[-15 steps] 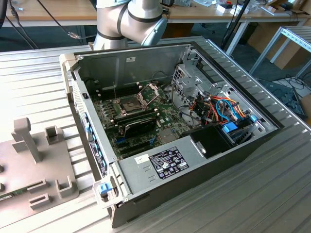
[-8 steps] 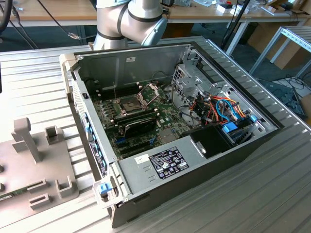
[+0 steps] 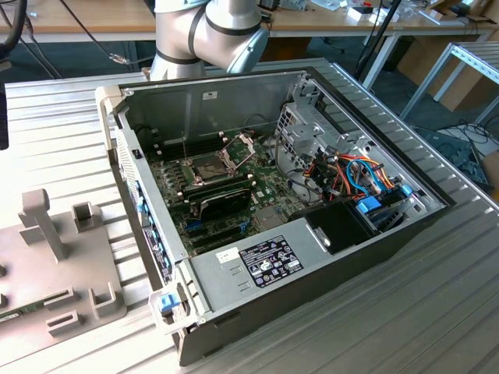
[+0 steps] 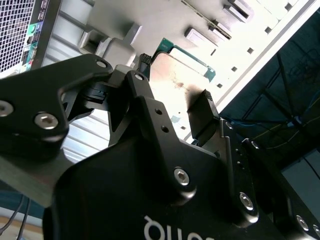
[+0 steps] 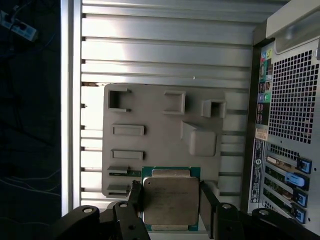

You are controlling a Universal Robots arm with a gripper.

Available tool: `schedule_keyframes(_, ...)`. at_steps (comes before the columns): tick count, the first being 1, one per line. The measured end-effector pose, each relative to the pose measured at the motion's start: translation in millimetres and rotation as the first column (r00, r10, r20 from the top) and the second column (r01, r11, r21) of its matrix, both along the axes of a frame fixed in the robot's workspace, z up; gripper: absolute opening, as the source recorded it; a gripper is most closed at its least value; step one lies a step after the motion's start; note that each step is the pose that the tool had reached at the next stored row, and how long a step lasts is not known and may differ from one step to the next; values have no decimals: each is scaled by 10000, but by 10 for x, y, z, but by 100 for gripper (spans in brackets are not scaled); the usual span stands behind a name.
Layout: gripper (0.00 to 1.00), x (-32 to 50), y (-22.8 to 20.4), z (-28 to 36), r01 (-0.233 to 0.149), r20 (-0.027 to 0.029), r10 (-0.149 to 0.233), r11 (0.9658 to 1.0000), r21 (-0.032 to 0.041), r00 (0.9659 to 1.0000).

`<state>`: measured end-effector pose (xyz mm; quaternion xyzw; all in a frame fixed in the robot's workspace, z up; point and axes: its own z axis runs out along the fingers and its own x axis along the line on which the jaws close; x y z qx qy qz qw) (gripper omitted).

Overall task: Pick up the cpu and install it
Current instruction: 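Pick up the cpu and move it towards the insertion slot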

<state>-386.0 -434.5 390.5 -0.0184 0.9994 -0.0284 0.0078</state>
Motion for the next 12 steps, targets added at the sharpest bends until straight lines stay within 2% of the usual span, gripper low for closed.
schedule_keyframes(12, 55, 132, 0, 0, 0, 0, 0, 10000, 0, 10000)
